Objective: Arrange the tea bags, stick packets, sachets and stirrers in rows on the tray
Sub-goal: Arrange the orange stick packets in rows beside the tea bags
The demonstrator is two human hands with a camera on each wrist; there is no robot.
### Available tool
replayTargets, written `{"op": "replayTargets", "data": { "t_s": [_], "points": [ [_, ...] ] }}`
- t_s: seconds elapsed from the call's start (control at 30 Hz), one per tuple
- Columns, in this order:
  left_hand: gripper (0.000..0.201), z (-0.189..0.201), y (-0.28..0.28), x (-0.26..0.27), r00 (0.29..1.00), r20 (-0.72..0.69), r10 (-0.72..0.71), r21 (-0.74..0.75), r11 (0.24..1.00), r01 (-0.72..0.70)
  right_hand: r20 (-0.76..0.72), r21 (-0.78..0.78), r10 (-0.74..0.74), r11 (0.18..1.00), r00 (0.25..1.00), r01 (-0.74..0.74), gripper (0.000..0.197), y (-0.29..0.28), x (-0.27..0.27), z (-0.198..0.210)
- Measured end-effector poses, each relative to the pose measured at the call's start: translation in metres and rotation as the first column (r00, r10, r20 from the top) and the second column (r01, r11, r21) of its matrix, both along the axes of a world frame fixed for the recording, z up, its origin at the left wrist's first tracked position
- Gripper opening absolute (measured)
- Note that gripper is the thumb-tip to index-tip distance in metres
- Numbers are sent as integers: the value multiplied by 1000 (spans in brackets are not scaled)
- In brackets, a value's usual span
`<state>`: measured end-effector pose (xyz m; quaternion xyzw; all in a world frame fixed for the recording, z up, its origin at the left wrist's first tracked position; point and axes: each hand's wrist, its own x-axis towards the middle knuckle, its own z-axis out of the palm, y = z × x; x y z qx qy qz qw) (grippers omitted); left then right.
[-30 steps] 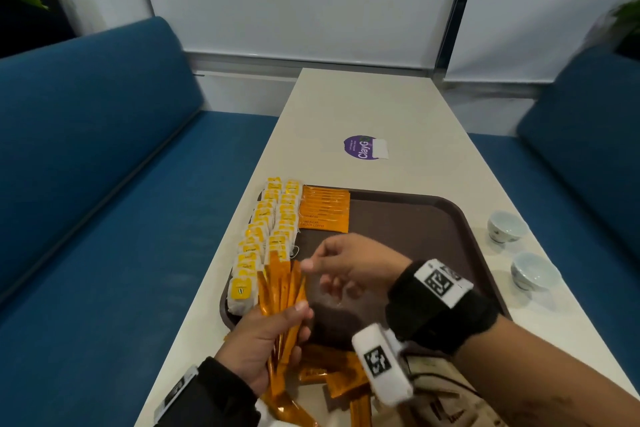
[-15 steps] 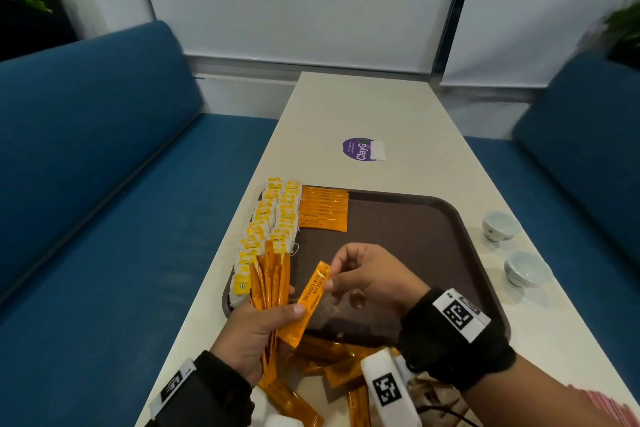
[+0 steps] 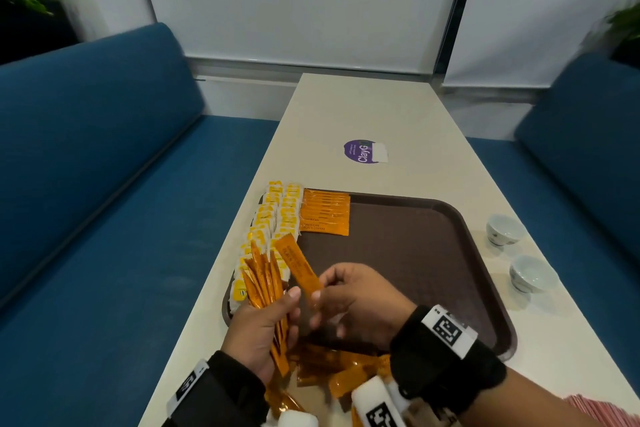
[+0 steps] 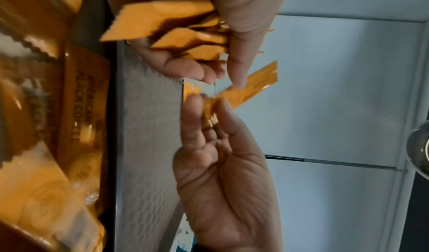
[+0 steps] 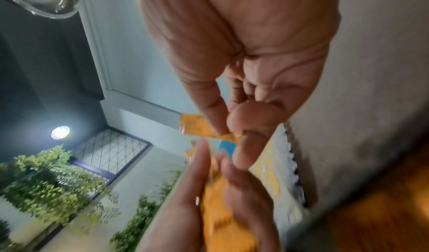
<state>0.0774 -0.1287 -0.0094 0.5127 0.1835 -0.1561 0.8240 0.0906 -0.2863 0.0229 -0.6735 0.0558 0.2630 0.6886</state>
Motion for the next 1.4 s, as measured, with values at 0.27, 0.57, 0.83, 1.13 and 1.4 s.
{"op": "replayTargets", "data": {
  "t_s": [0.27,0.57,0.83,1.13,1.4],
  "points": [
    [12,-9,9,-3,993,-119,-11,-10,1000,10,176,-438,-302,828,937,349,7,-58,84,-12],
    [16,-7,12,-4,988,-150,-24,-7,1000,23,-61,-566,-131,821,990,74,5,-41,135,-24],
    [13,-6,15,-4,989,-148,-2,9,1000,3,-242,-757,-46,634,969,-159,25,-26,158,-28],
    [15,-4,10,-5,989,-145,-42,-24,999,39,-49,-825,-135,564,990,36,36,-27,156,-35],
    [27,-2,11,-7,987,-138,-81,-61,995,73,75,-773,-87,624,993,113,30,-30,138,-22]
  ]
}}
